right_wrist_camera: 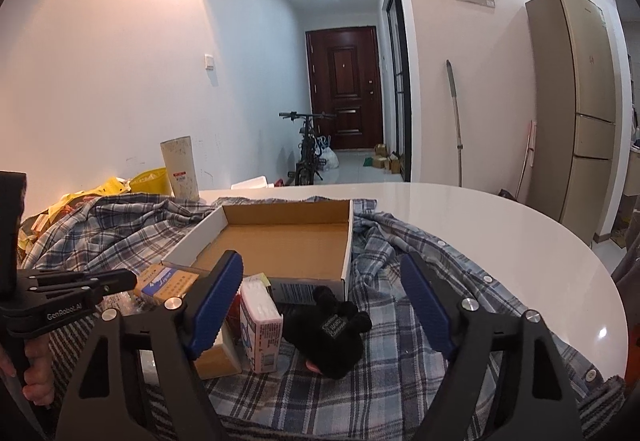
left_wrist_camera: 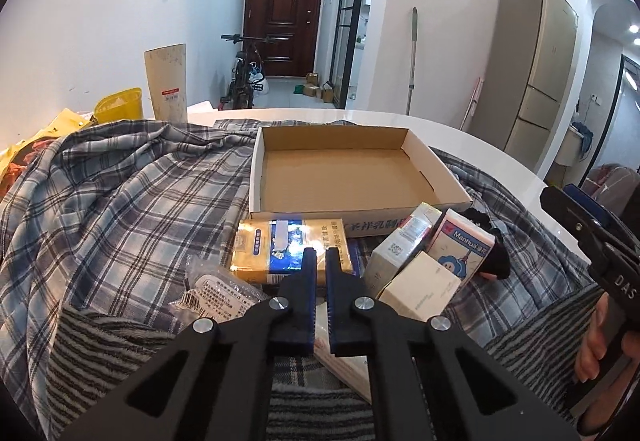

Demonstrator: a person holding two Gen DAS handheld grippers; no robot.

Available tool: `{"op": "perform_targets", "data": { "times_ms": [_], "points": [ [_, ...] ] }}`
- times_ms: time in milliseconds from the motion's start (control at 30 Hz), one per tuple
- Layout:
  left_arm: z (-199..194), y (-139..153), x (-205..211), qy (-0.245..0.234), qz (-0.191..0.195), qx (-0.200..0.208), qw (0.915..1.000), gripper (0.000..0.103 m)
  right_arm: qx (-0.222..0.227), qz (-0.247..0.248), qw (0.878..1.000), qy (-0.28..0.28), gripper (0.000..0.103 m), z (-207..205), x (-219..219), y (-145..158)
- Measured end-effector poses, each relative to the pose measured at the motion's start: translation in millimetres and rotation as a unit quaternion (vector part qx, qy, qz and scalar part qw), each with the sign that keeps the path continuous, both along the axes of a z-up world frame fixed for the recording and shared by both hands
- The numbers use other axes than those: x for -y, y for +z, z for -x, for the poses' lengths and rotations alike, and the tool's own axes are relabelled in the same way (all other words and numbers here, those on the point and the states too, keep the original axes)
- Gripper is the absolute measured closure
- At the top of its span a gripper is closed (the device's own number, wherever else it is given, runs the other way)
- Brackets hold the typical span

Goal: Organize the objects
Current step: 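Lower the right gripper onto the black plush toy and close it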

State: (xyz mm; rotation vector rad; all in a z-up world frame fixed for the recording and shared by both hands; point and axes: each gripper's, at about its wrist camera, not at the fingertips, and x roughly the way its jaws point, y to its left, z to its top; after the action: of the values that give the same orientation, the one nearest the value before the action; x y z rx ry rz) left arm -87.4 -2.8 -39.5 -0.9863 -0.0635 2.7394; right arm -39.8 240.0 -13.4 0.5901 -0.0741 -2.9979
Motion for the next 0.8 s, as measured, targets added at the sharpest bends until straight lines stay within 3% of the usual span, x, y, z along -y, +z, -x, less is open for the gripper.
{"op": "perform_targets", "data": {
  "times_ms": [133,300,367,467,667,800],
  "points": [
    [1,-1,8,0.004,-0.017,0.012,0.9998,0.098,0.023,-0.010,1.000,-0.001,0.033,5,-1,-5],
    [1,-1,13,0.011,-0.020,0.009,0.9997,0.098,0.071,-0.003,0.997,0.022,0.056,15,-1,-21],
    [0,-2,12,0.009,-0.017,0.010,0.9998,0.098,0.090,0.000,0.995,0.034,0.060,23,1,-28],
    [-1,-2,9,0.007,-0.011,0.010,0.9999,0.098,0.111,0.000,0.993,0.040,0.061,32,4,-33],
    [-1,-1,7,0.005,-0.007,0.008,0.9999,0.098,0.198,-0.015,0.980,0.021,0.060,60,6,-55],
    [2,-1,10,0.002,-0.008,0.018,0.9998,0.098,0.208,-0.013,0.978,0.025,0.051,64,6,-60]
  ]
}}
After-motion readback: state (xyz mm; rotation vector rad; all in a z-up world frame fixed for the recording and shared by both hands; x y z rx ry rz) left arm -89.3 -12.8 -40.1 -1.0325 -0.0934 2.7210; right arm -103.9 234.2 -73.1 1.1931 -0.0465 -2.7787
